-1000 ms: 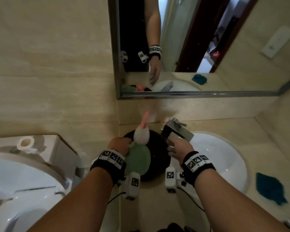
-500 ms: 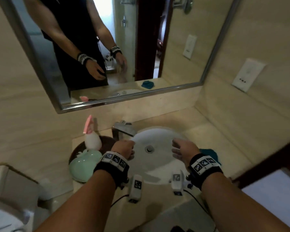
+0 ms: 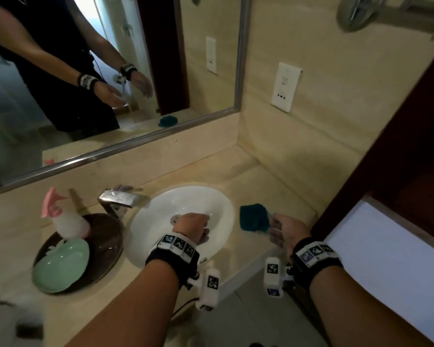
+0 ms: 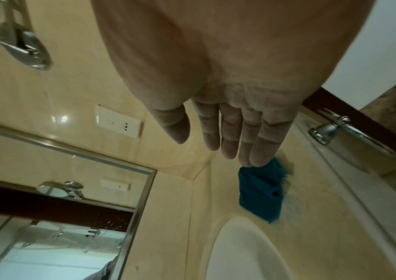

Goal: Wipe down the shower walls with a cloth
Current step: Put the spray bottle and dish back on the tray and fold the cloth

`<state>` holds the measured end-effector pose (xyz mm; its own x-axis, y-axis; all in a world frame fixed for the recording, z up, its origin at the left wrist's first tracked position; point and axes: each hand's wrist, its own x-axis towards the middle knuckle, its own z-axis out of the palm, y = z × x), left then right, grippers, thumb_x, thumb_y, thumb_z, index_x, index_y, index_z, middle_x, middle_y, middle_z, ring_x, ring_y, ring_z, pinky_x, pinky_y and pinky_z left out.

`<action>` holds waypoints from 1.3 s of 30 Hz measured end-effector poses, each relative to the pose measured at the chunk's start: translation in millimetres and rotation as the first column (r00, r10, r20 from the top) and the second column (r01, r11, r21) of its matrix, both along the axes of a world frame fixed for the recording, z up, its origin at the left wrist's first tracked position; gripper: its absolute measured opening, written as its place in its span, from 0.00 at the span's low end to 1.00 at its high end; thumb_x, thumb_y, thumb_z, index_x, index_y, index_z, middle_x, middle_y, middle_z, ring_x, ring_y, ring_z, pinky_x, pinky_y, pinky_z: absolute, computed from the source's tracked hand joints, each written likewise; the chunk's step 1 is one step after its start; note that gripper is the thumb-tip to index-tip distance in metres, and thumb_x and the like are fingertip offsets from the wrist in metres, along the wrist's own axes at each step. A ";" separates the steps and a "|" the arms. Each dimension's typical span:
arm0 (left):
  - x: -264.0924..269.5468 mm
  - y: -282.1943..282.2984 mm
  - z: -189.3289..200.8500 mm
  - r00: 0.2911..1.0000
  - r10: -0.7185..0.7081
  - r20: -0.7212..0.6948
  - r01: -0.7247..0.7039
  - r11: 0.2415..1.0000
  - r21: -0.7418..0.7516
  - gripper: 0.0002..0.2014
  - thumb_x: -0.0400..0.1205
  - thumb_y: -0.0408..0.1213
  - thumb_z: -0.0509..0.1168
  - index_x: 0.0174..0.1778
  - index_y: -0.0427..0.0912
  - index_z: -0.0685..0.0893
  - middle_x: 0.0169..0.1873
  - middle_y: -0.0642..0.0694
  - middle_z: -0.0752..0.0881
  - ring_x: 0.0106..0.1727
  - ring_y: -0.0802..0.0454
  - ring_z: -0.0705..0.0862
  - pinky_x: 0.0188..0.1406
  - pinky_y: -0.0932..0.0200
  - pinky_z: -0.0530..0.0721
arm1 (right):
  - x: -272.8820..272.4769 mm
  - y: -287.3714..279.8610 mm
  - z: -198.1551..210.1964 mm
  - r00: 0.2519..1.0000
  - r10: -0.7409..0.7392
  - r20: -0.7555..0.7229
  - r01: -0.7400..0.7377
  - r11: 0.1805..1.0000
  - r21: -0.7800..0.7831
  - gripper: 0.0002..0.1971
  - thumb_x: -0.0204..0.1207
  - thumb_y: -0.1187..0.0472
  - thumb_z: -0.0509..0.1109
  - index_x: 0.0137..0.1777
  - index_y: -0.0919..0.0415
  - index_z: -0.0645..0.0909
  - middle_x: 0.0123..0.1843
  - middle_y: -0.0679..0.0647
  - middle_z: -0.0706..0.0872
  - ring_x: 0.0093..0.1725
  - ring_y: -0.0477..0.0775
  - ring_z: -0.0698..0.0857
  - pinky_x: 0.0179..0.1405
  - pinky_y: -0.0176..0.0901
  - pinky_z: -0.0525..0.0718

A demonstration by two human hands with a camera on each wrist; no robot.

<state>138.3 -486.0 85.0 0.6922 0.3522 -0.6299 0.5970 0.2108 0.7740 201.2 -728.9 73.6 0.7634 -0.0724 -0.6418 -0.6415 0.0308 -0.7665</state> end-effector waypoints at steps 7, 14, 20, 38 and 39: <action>64.9 -18.0 -43.9 0.996 -0.013 -0.090 0.007 0.997 -0.074 0.08 0.89 0.29 0.65 0.43 0.37 0.81 0.34 0.40 0.80 0.31 0.45 0.79 0.35 0.52 0.79 | 40.2 -21.1 -45.0 0.992 -0.073 -0.107 0.070 0.997 -0.038 0.08 0.88 0.58 0.67 0.51 0.62 0.83 0.47 0.57 0.87 0.42 0.57 0.86 0.48 0.55 0.87; 148.3 -23.5 -83.1 0.984 -0.081 -0.157 0.063 0.991 -0.117 0.08 0.88 0.32 0.66 0.43 0.38 0.81 0.38 0.39 0.82 0.34 0.44 0.81 0.42 0.49 0.82 | 112.1 -32.5 -67.6 0.984 -0.116 -0.134 0.108 0.992 -0.067 0.09 0.88 0.56 0.68 0.57 0.63 0.82 0.59 0.57 0.87 0.57 0.61 0.88 0.56 0.55 0.88; 169.7 -34.0 -118.7 0.950 -0.209 -0.231 0.198 0.978 -0.072 0.06 0.88 0.34 0.68 0.57 0.36 0.85 0.43 0.40 0.85 0.41 0.43 0.85 0.49 0.44 0.90 | 131.9 -27.3 -102.8 0.979 -0.025 -0.204 0.000 0.992 -0.123 0.18 0.88 0.58 0.67 0.70 0.71 0.80 0.70 0.68 0.83 0.68 0.71 0.85 0.73 0.62 0.80; 188.8 -92.1 -167.8 0.954 -0.226 -0.197 0.242 0.969 0.060 0.15 0.80 0.37 0.79 0.61 0.49 0.89 0.52 0.47 0.91 0.52 0.47 0.89 0.55 0.54 0.89 | 186.3 -8.0 -156.0 0.896 0.414 -0.161 -0.443 0.854 -0.271 0.08 0.82 0.63 0.76 0.59 0.56 0.84 0.55 0.56 0.90 0.55 0.58 0.90 0.58 0.52 0.89; 191.0 -93.8 -169.0 0.950 -0.231 -0.209 0.250 0.965 0.072 0.17 0.79 0.37 0.80 0.62 0.50 0.88 0.53 0.48 0.91 0.53 0.48 0.89 0.56 0.54 0.89 | 188.7 -6.7 -157.2 0.893 0.424 -0.151 -0.450 0.849 -0.278 0.07 0.82 0.63 0.76 0.58 0.55 0.85 0.55 0.56 0.91 0.55 0.59 0.90 0.58 0.53 0.90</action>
<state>329.4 -579.8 -84.0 0.6296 0.2562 -0.7334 0.7632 -0.0277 0.6455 389.9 -735.6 -83.6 0.7079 0.0596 -0.7038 -0.5945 -0.4878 -0.6392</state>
